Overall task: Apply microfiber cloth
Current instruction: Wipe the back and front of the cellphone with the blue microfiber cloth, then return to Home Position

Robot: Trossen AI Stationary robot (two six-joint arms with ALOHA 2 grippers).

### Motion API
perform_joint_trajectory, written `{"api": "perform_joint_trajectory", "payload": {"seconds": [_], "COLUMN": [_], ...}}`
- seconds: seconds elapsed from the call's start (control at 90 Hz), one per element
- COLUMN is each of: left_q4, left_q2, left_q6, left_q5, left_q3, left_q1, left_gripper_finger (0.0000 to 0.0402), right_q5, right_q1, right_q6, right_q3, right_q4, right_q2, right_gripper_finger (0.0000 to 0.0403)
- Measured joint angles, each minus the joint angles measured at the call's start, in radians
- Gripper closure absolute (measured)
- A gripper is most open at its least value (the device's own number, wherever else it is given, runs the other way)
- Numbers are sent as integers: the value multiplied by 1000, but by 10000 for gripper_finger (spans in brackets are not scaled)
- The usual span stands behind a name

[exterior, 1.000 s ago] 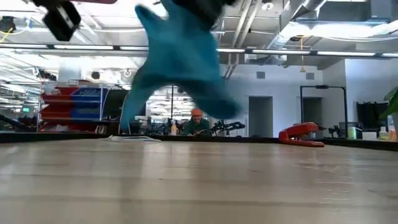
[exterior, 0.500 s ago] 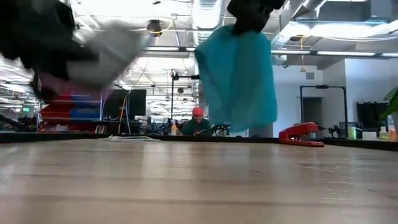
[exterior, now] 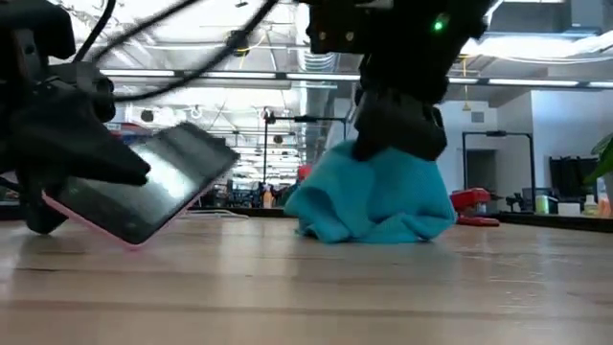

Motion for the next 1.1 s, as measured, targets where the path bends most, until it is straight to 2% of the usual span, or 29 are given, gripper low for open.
{"api": "perform_joint_trajectory", "payload": {"seconds": [0.167, 0.311, 0.411, 0.511, 0.656, 0.8, 0.844, 0.956, 1.1], "left_q4": [35, 32, 24, -15, -102, -227, -230, -232, -242], "left_q2": [-27, -66, -119, -193, -298, -378, -401, -460, -594], "left_q6": [-27, -62, -64, -54, -27, 47, 96, 270, 422], "left_q5": [5, 2, 3, 10, 42, 49, 65, 188, 303], "left_q3": [-54, -118, -152, -178, -171, -98, -72, -16, -10], "left_q1": [-1, -13, -24, -39, -57, -61, -52, -7, 89], "left_gripper_finger": [256, 203, 185, 184, 198, 226, 236, 264, 296], "right_q5": [2, 2, 8, 10, 18, 1, -33, -129, -173], "right_q1": [20, 22, 32, 50, 96, 151, 162, 179, 180], "right_q6": [-9, -10, -3, -8, -4, 23, 25, 71, 157], "right_q3": [2, 2, 2, 2, 1, -1, -18, -94, -276], "right_q4": [-14, -97, -146, -177, -270, -325, -317, -306, -224], "right_q2": [-107, -194, -257, -320, -422, -538, -583, -726, -945], "right_gripper_finger": [291, 224, 190, 176, 183, 205, 220, 268, 325]}}
